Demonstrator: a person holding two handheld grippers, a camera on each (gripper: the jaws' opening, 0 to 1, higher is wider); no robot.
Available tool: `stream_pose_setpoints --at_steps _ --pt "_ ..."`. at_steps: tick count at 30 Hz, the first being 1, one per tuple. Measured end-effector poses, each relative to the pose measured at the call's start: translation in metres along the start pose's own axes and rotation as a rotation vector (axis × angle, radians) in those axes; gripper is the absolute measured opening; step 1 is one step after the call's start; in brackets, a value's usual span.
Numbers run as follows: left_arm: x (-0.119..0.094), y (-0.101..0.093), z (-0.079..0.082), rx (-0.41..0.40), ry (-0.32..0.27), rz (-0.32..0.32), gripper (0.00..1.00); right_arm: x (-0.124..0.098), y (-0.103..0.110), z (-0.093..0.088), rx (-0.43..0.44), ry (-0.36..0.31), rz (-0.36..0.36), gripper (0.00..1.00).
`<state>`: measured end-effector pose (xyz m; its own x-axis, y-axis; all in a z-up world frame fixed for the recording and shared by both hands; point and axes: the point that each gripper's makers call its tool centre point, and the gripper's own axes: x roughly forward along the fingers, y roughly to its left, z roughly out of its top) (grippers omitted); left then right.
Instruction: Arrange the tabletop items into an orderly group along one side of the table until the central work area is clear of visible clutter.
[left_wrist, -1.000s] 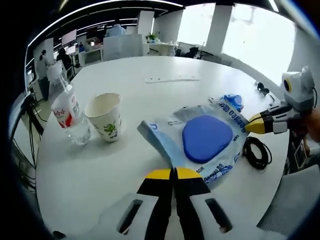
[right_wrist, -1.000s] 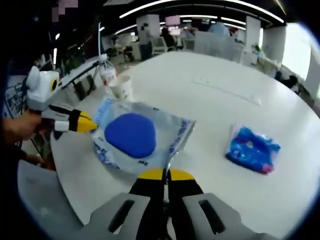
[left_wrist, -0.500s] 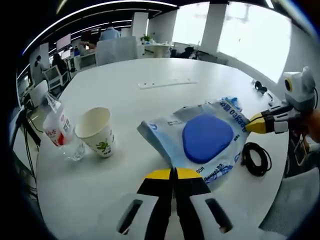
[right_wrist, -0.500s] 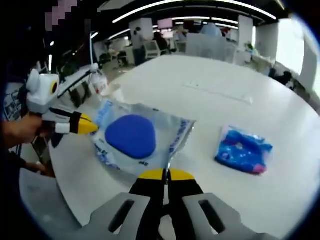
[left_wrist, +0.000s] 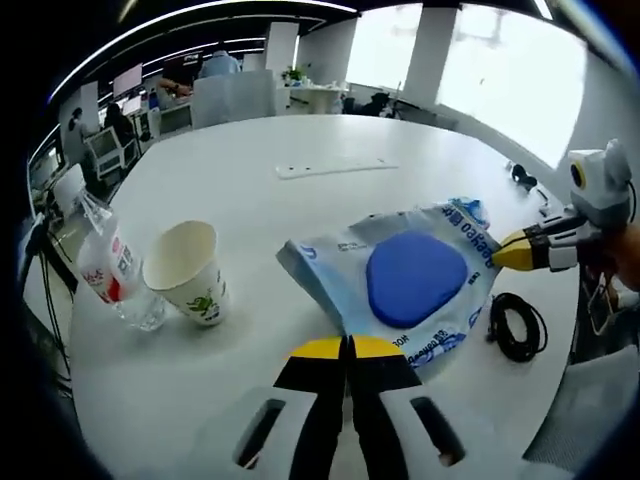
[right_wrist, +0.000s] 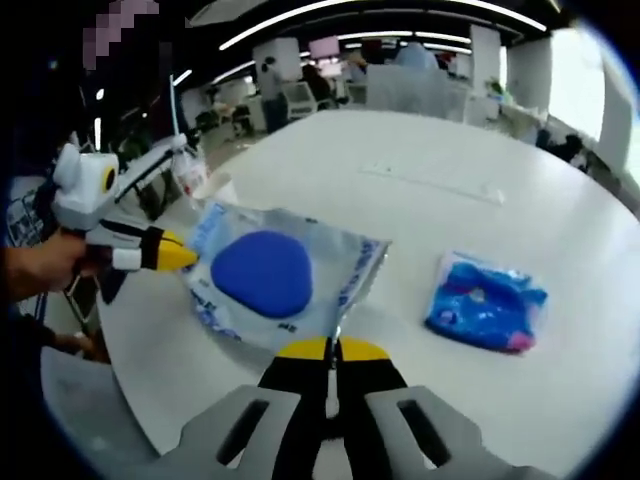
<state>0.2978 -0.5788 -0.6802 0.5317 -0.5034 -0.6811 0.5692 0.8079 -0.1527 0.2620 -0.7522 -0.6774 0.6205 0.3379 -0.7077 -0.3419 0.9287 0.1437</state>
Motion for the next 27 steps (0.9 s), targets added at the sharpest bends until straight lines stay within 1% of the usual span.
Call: stream_pose_setpoints --at_steps 9,12,17,27 --pt "0.013 0.007 0.008 0.003 0.0 0.007 0.0 0.012 -0.009 0.003 0.018 -0.007 0.002 0.0" --pt "0.017 0.009 0.008 -0.001 0.002 0.01 0.0 0.017 -0.011 0.005 0.042 -0.013 0.005 0.0" --pt "0.023 0.017 0.009 -0.009 0.006 0.016 0.0 0.024 -0.011 0.008 0.033 -0.016 0.007 0.0" --pt "0.034 0.022 0.011 -0.012 0.01 0.02 0.0 0.035 -0.017 0.009 0.042 -0.016 0.008 0.0"
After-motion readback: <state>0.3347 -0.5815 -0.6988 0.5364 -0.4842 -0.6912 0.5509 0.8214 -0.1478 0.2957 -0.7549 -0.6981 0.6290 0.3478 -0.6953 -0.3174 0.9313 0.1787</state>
